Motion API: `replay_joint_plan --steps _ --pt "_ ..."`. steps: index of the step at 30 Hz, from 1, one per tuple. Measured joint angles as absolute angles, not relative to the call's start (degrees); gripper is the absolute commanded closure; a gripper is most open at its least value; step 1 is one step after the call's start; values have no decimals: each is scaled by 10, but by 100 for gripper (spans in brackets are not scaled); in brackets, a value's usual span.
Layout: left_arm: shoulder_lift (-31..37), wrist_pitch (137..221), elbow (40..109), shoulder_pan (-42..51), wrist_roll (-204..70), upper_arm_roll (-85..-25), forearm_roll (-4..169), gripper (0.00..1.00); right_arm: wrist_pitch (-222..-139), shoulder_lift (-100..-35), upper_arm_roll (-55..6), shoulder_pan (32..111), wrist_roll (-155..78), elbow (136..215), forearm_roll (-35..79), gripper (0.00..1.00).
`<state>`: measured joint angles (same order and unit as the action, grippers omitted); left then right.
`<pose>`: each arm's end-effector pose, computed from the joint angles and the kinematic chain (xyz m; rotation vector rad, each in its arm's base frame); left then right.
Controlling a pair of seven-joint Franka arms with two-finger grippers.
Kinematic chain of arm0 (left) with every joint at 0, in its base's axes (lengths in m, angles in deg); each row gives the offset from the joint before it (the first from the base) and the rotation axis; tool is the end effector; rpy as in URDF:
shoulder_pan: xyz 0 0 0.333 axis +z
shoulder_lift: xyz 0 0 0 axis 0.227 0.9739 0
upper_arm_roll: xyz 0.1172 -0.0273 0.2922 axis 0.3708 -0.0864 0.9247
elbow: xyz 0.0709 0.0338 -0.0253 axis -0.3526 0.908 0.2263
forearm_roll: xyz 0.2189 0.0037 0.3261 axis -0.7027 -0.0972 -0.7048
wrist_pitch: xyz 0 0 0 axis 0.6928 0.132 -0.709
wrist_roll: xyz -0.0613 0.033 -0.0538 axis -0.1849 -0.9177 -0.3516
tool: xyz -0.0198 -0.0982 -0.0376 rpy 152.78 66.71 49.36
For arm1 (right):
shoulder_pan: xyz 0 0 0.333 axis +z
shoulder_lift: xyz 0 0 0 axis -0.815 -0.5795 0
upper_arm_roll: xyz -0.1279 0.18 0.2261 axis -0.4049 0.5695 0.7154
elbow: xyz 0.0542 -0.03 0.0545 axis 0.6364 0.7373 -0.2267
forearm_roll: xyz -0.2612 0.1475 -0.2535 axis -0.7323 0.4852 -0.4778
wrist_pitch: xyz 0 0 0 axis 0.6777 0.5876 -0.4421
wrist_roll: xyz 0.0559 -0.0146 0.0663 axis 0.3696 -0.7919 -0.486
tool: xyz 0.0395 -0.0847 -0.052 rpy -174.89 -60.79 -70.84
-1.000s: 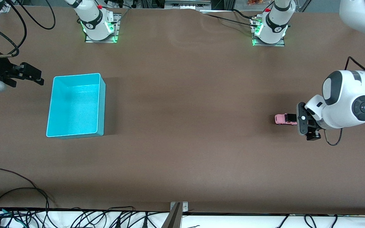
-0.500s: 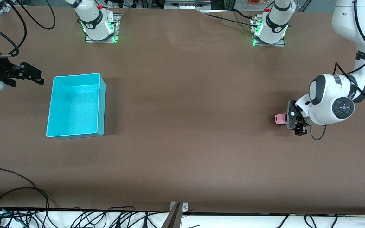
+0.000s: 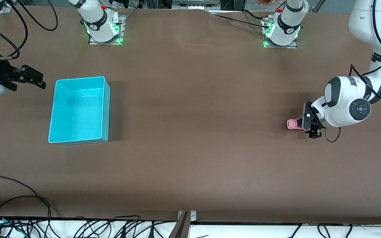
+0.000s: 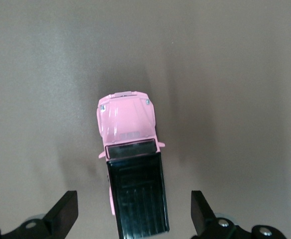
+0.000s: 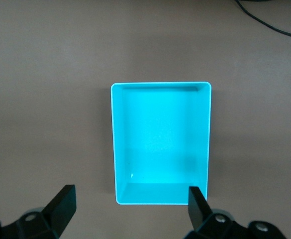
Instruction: Wind and store pink jeep toy
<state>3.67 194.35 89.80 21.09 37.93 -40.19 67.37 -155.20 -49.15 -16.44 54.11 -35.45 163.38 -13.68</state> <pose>0.5865 0.0461 0.2143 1.9907 -2.2998 -0.1998 0.5798 0.0223 0.6041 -3.1082 -0.1137 0.0366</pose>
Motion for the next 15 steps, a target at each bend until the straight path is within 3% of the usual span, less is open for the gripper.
replay_joint_plan --steps 8,10,12,15 --pt "37 1994 932 211 379 -403 674 2 -1552 -491 -164 541 -354 1634 -137 0" --pt "37 2001 937 211 379 -403 674 19 -1552 -491 -164 541 -354 1634 -137 0" --pt "37 2004 941 211 379 -404 674 48 -1552 -491 -164 541 -354 1634 -137 0" --pt "37 2007 943 211 382 -405 674 70 -1552 -491 -164 541 -354 1634 -137 0"
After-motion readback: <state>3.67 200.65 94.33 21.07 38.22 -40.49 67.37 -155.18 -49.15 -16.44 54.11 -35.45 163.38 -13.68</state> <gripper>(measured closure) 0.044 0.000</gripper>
